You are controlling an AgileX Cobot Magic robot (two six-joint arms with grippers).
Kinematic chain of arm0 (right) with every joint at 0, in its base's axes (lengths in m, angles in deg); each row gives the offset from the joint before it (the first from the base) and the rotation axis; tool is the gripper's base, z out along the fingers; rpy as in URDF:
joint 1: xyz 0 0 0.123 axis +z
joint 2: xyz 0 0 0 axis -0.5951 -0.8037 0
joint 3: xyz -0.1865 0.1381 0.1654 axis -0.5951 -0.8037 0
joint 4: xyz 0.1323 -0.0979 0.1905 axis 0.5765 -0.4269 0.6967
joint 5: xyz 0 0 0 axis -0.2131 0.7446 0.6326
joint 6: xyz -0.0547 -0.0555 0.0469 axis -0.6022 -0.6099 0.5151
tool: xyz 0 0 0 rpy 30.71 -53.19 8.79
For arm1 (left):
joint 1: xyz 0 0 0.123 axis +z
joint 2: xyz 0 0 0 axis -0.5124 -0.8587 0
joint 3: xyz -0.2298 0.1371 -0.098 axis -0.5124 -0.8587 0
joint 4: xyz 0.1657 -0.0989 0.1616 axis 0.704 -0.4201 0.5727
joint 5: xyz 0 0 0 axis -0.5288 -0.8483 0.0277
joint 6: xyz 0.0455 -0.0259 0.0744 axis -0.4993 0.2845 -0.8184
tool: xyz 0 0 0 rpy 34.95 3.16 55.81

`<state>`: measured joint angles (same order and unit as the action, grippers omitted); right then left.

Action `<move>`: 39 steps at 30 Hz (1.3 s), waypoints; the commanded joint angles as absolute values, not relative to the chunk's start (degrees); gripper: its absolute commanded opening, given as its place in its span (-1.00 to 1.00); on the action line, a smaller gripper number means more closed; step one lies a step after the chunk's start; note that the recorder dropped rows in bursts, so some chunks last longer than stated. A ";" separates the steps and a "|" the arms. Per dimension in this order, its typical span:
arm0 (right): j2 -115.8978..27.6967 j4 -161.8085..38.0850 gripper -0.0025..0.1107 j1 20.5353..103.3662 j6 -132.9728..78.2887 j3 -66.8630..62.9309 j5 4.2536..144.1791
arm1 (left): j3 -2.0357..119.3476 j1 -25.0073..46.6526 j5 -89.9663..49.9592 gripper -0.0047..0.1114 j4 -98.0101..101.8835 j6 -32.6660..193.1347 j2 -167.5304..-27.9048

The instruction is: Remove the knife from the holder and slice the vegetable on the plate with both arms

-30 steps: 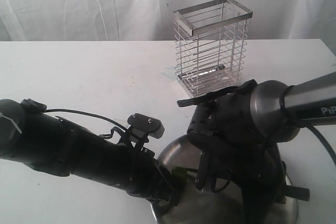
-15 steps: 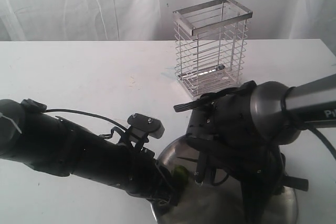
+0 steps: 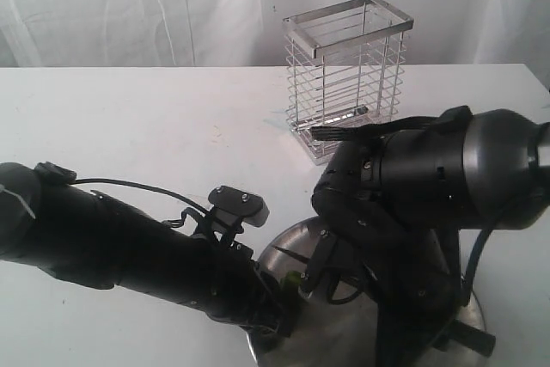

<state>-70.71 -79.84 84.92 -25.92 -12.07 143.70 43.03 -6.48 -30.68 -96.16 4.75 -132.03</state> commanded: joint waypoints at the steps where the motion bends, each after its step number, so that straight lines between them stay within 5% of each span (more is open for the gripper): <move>1: -70.98 -78.33 -0.96 85.47 -26.65 -12.26 144.18 | 41.95 -6.43 -30.59 -0.23 -95.30 5.61 -132.79; 39: -79.74 -76.87 -0.96 85.55 -32.54 -12.26 144.18 | 41.95 -6.43 -31.16 -0.23 -95.30 5.61 -132.79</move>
<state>-79.45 -77.15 85.19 -30.74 -12.07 143.37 43.03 -6.48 -31.00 -96.05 4.97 -132.03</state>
